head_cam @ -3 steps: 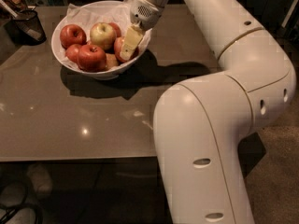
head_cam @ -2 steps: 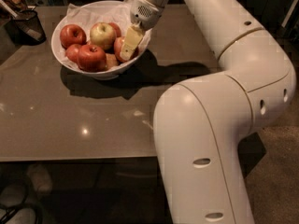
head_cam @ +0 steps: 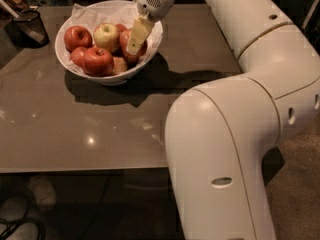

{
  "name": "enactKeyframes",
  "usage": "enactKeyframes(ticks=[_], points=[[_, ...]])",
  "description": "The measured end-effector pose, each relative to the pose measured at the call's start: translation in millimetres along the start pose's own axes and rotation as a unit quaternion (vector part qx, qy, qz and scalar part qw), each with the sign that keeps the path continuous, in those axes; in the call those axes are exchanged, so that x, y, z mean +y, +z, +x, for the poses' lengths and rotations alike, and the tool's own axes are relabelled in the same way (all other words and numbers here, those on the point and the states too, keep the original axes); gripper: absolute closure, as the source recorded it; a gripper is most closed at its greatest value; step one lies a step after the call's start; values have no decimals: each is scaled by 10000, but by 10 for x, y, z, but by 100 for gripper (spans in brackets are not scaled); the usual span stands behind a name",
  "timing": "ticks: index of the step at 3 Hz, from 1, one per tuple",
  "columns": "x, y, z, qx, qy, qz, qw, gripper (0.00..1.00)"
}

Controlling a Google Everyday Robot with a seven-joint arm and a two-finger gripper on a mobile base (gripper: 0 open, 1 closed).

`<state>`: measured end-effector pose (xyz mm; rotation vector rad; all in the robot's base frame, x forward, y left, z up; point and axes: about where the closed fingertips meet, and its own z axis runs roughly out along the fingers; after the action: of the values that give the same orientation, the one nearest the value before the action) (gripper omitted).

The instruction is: Pick apple from white bowl

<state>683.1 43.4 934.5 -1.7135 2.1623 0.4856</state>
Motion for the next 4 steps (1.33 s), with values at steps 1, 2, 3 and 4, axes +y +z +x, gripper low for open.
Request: enactKeyframes(ticks=[1,2,3,4], points=[[34,-176,-113,-54,-95,211,9997,100],[52,-232,-156,-74,-111,238,9996,100],[118,-321,-225,-247,-280,188,9991,100],[253,-471,-345,-442,-615,148,9970,100]])
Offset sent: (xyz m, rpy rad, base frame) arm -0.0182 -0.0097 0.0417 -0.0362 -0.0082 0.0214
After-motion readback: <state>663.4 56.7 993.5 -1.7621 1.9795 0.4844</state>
